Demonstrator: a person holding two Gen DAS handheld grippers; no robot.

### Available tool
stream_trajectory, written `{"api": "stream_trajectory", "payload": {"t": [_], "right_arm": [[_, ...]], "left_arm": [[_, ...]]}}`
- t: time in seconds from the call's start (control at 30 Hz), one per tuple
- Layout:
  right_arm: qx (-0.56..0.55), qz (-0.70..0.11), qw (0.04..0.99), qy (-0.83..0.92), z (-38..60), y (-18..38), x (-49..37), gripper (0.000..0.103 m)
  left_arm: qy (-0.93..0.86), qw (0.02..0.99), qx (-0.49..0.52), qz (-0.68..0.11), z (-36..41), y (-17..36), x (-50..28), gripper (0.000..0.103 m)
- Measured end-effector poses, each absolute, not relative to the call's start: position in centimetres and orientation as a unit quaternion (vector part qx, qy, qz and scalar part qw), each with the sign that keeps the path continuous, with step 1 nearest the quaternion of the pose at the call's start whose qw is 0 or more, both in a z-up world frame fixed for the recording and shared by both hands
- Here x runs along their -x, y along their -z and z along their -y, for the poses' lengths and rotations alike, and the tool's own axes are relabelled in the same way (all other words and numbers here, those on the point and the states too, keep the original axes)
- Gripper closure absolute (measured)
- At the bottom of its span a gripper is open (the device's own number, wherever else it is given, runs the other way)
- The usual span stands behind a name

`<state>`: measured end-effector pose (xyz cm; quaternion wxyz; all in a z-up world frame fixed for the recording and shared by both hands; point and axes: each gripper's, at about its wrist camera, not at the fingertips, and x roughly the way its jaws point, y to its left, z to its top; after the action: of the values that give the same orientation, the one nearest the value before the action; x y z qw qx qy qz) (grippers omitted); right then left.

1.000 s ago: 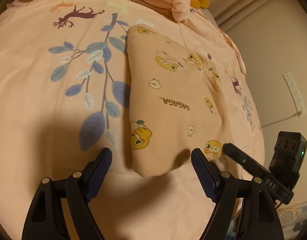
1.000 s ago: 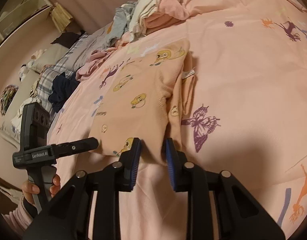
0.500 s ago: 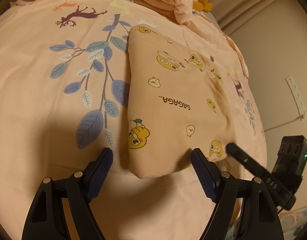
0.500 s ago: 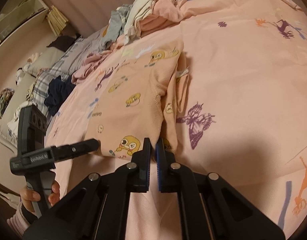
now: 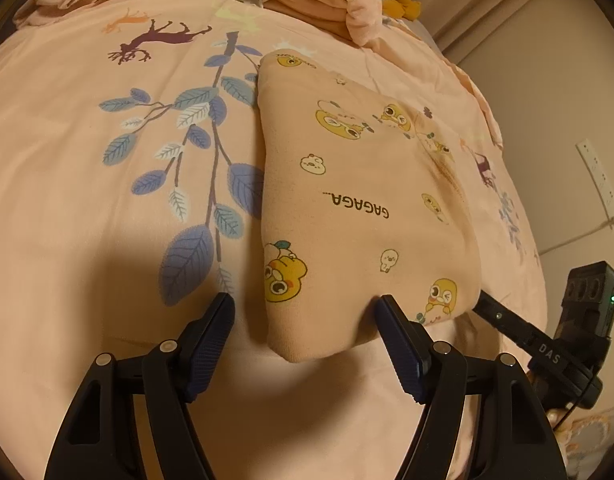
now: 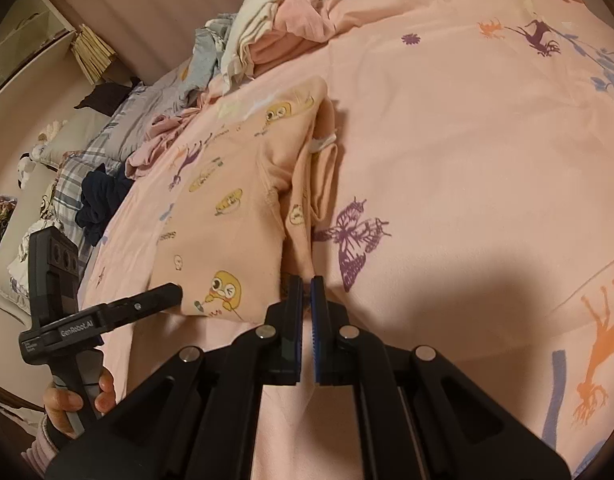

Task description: Fold small clothes

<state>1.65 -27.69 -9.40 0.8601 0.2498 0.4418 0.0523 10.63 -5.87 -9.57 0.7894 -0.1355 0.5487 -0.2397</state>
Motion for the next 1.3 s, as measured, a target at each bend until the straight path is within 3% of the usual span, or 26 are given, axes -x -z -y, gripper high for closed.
{"api": "stream_trajectory", "payload": {"t": [0.4, 0.47, 0.53, 0.9, 1.3], "right_arm": [[-0.290, -0.401, 0.868, -0.035, 29.9, 7.0, -0.2, 0.092], [-0.290, -0.393, 0.872, -0.043, 29.4, 6.4, -0.2, 0.081], [-0.294, -0.384, 0.873, -0.058, 28.8, 5.9, -0.3, 0.075], [-0.256, -0.400, 0.874, -0.105, 23.7, 5.7, -3.1, 0.076], [-0.260, -0.454, 0.849, -0.076, 23.3, 9.7, -4.2, 0.079]], "left_arm": [[0.223, 0.807, 0.157, -0.525, 1.4, 7.2, -8.8, 0.029], [0.226, 0.811, 0.157, -0.516, 1.3, 6.6, -8.7, 0.029], [0.233, 0.815, 0.153, -0.508, 1.7, 6.0, -8.6, 0.029], [0.302, 0.814, 0.114, -0.484, 5.3, 5.8, -7.7, 0.029], [0.300, 0.788, 0.107, -0.527, 6.1, 9.2, -8.3, 0.029]]}}
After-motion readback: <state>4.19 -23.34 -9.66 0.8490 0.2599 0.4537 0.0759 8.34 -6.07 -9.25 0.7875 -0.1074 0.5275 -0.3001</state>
